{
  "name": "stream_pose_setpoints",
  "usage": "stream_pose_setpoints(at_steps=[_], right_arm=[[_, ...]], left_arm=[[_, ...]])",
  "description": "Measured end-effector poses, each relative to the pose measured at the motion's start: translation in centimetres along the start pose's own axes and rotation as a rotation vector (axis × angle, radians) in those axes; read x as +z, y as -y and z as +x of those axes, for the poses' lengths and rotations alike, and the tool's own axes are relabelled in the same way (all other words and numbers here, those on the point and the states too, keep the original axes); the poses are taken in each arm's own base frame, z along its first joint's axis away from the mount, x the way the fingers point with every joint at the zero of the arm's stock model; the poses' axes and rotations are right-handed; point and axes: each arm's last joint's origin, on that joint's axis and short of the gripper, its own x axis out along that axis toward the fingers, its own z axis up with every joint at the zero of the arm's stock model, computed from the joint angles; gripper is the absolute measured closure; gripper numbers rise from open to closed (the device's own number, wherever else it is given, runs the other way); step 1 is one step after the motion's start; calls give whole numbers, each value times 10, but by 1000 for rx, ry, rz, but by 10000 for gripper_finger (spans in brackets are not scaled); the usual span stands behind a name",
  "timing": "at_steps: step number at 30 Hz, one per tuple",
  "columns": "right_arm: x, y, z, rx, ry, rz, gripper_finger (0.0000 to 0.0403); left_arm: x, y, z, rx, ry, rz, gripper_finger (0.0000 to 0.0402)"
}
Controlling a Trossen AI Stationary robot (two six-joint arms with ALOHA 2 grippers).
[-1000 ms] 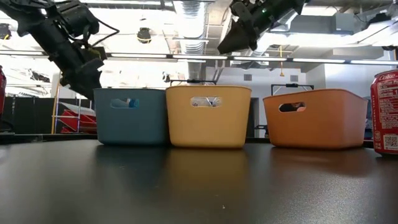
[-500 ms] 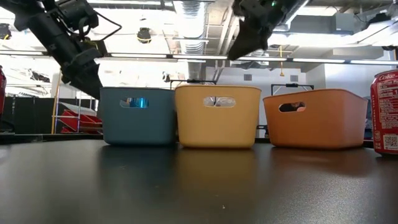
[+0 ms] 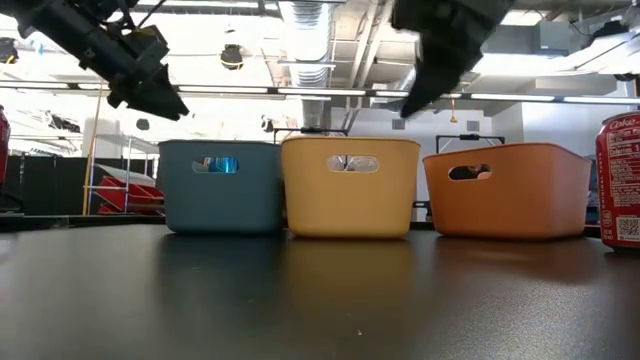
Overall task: Sort soda cans
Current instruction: Adjust the bins
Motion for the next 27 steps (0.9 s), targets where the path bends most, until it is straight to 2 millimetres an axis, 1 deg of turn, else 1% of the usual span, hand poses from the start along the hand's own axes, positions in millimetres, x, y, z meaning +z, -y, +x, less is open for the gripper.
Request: stream_pose_setpoints(at_steps=[3,8,13,16,19,23,27], right_arm=[[-10,5,11,27,-19,-6,323],[-15,23,22,14,-1,-9,326],[-9,40,24,26,36,-48,326],[-5,49,24,84,69,-64,326],[-4,56,25,82,68,-67,326],[-6,62,25,75,49,-69,326],[-9,62,25,75,22,-71,326]], left_arm=[[1,4,2,-32,14,5,219],[5,11,7,-59,38,9,219],[6,16,15,-71,32,8,219],[5,19,19,-75,18,15,219],[4,21,22,-75,6,10,219],[3,22,25,-73,-5,11,219],[3,22,25,-72,-7,12,219]])
